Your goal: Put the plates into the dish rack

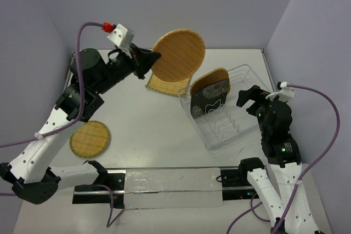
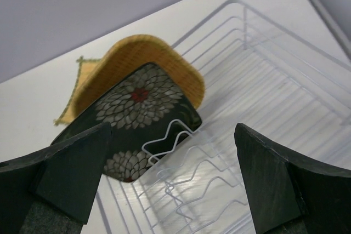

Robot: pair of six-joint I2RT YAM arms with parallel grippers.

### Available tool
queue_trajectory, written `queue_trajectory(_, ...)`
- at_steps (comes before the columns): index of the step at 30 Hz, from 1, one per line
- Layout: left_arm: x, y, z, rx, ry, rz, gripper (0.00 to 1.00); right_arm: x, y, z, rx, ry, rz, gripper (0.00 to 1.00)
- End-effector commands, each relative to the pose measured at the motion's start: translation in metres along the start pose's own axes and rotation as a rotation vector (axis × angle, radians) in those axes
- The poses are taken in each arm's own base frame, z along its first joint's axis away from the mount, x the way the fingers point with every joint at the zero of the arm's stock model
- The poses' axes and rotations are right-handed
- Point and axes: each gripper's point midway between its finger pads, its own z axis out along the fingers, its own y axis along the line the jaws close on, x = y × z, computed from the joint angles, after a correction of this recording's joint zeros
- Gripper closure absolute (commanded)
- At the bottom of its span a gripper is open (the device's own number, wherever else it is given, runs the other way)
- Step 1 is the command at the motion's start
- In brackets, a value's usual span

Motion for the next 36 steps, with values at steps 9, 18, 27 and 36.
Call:
queue_trajectory(9,0.071,-0.14,0.063,0.162,0.169,0.407,1.0,-0.021,-0.059,-0.022,0.324,-0.171,0.117,0.0)
queue_trajectory(18,0.125,-0.158,0.103,0.201,0.234,0.475,1.0,-0.022,-0.061,-0.024,0.331,-0.179,0.111,0.0)
queue_trajectory(27,0.168,-0.146,0.137,0.099,0.29,0.527,1.0,-0.018,-0.059,-0.019,0.323,-0.149,0.086,0.0)
queue_trajectory(36,0.186,-0.139,0.151,0.073,0.303,0.62,1.0,-0.017,-0.058,-0.017,0.316,-0.14,0.078,0.0)
